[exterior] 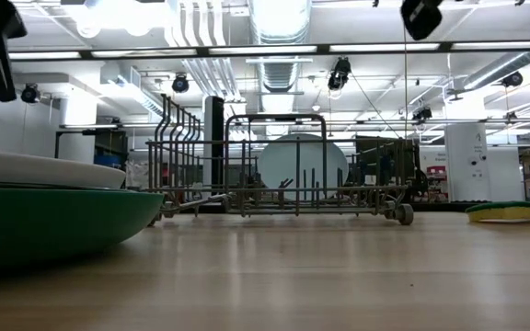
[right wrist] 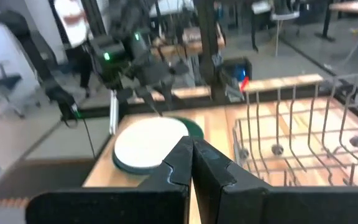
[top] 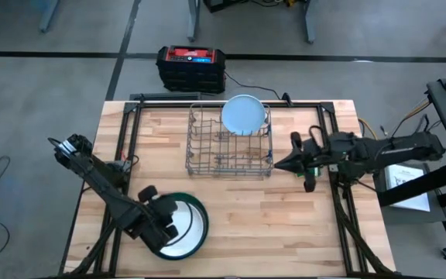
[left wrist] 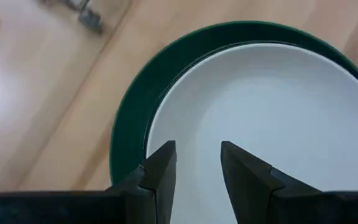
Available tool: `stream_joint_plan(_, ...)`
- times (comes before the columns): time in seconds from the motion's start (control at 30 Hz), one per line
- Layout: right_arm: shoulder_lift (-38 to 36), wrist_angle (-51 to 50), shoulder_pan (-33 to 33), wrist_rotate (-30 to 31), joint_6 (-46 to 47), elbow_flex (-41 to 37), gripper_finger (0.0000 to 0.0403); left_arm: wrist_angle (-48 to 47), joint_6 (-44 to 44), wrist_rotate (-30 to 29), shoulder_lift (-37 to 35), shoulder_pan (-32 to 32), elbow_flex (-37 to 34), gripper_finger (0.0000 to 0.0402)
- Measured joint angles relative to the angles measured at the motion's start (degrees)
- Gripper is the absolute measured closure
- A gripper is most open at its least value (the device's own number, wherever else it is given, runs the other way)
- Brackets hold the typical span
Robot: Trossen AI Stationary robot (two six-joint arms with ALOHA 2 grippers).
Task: Sort dishes
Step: Put the white plate in the dishwasher rack
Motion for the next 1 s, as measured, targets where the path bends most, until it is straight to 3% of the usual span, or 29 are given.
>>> stream_joint_plan(0.13, 6.0, -0.5, 0.0, 0.1, -0.2, 2.8, 0.0403, -1.6, -3.2, 1.3, 0.0, -0.2, -1.2, 0.0285)
stream_joint_plan(0.37, 17.8, -0.1, 0.3, 0.0, 1.2, 7.6, 0.0403, -0.7, 1.7, 1.9, 0.0, -3.8, -4.3, 0.0285)
stream_joint_plan(0.77, 35.5, -0.3, 7.2, 3.0, 12.1, 20.5, 0.0403, -2.2, -9.8, 1.9, 0.0, -13.8, -3.9, 0.0285)
stream_joint_plan(1.0, 45.6, -7.7, 10.1, 3.1, 19.4, 31.5, 0.0403, -1.0, -13.3, -0.7, 0.0, -18.5, -4.1, 0.0285)
